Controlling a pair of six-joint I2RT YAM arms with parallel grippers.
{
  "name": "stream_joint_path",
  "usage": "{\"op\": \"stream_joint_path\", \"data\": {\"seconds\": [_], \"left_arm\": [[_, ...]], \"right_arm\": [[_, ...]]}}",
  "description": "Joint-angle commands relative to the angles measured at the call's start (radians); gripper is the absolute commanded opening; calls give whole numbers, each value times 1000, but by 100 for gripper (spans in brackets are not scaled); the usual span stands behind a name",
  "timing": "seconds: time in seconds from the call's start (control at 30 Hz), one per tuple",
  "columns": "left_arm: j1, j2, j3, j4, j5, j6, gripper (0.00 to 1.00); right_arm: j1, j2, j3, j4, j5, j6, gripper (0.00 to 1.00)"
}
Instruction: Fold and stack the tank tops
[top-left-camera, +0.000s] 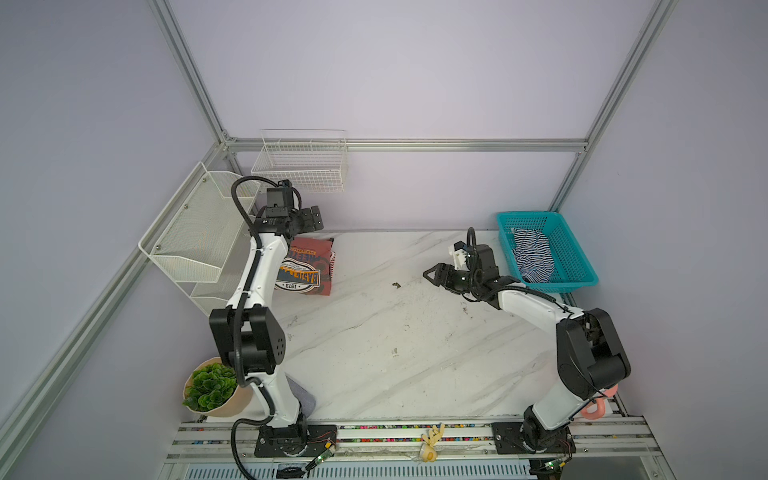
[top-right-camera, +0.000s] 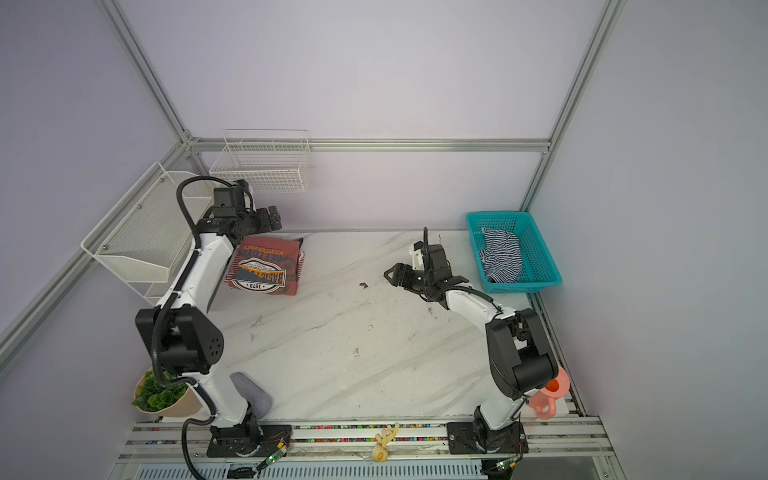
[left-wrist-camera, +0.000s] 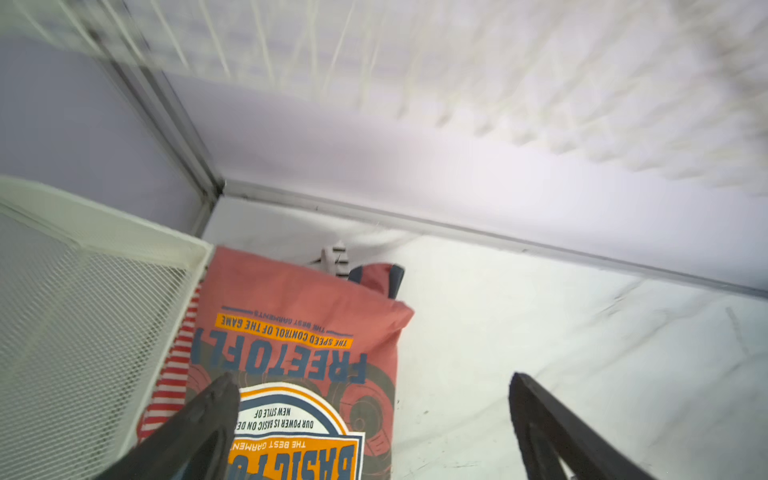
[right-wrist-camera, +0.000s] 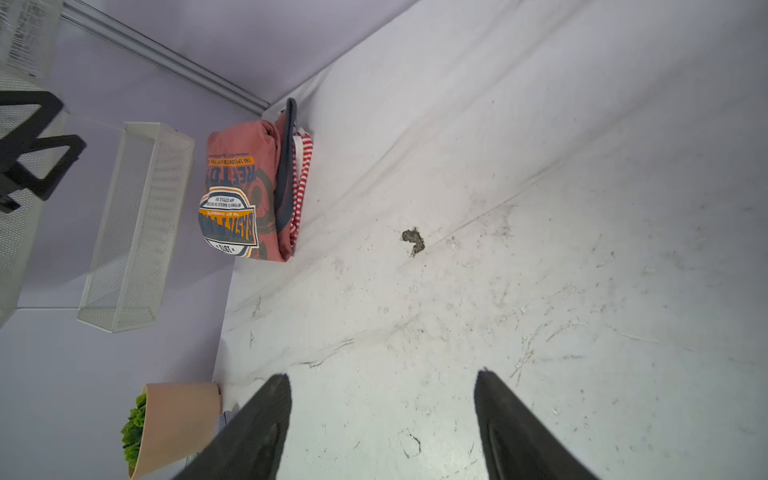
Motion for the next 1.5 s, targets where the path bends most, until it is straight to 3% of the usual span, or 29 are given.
{"op": "stream_joint_path", "data": {"seconds": [0.0, 0.13, 0.17, 0.3, 0.37, 0.47, 0.63, 0.77, 0.9, 1.1, 1.17, 1.27, 1.37, 1.47], "left_arm": [[-39, -134, -115, 68, -3, 29, 100], [-98, -307, -307, 152, -11, 46, 100], [-117, -361, -377, 189, -12, 62, 100], [-177, -568, -630, 287, -58, 114, 100], [-185, -648, -752, 327, -116, 113, 100], [-187, -754, -966, 447, -227, 104, 100], [-187, -825, -1294, 738, -249, 135, 100], [-186, -802, -1467, 997, -359, 135, 100], [-174, -693, -1492, 1109, -416, 189, 100], [-135, -500, -1514, 1322, -417, 196, 100], [-130, -489, -1494, 1299, -393, 194, 100], [-117, -453, -1509, 1406, -378, 206, 100], [-96, -400, -1531, 1533, -346, 196, 100], [-76, -225, -1536, 1688, -336, 188, 100]], "right_arm": [[-32, -68, 16, -63, 25, -39, 74], [-88, -170, -9, -98, 89, -107, 81], [-104, -199, -13, -114, 126, -137, 97], [-166, -270, -19, -170, 292, -243, 97], [-183, -317, -42, -160, 444, -276, 97], [-196, -362, -141, -40, 667, -369, 97], [-232, -370, -366, 326, 740, -490, 97], [-254, -252, -553, 744, 679, -570, 97], [-288, -79, -602, 978, 619, -575, 97], [-308, 7, -626, 1179, 573, -576, 97], [-314, 55, -650, 1271, 559, -580, 97], [-317, 143, -674, 1420, 546, -567, 97], [-320, 130, -677, 1393, 525, -582, 97], [-322, 135, -658, 1365, 506, -576, 97]]}}
